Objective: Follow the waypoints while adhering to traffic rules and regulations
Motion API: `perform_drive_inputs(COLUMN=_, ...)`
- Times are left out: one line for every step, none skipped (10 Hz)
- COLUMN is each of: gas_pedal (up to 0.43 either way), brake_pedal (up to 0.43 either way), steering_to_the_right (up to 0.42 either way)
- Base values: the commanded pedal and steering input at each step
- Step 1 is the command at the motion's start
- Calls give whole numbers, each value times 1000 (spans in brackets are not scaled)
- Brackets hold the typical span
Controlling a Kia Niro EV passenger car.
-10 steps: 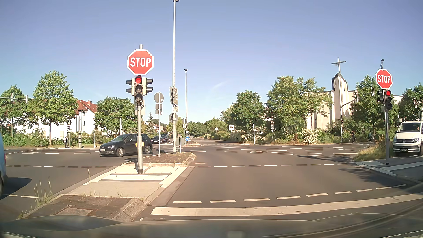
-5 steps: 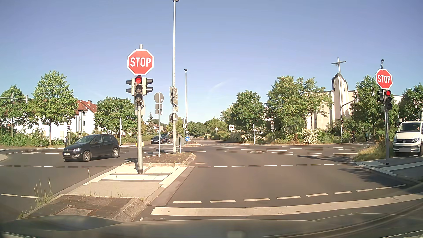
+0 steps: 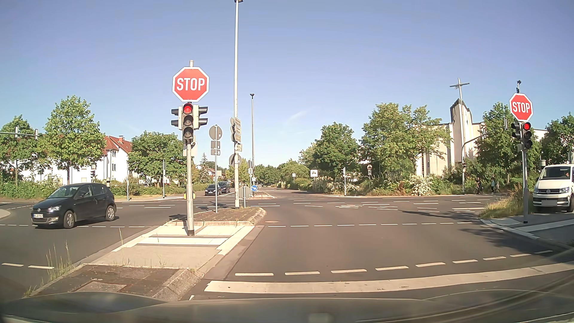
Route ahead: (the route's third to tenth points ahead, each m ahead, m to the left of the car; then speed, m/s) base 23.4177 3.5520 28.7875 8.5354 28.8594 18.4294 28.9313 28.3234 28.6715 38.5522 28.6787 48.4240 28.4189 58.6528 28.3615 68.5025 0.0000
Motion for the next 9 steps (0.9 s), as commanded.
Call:
perform_drive_inputs(gas_pedal=0, brake_pedal=305, steering_to_the_right=12)
perform_drive_inputs(gas_pedal=0, brake_pedal=305, steering_to_the_right=12)
perform_drive_inputs(gas_pedal=0, brake_pedal=305, steering_to_the_right=12)
perform_drive_inputs(gas_pedal=0, brake_pedal=305, steering_to_the_right=12)
perform_drive_inputs(gas_pedal=0, brake_pedal=305, steering_to_the_right=12)
perform_drive_inputs(gas_pedal=0, brake_pedal=305, steering_to_the_right=12)
perform_drive_inputs(gas_pedal=0, brake_pedal=305, steering_to_the_right=12)
perform_drive_inputs(gas_pedal=0, brake_pedal=305, steering_to_the_right=12)
perform_drive_inputs(gas_pedal=0, brake_pedal=305, steering_to_the_right=12)
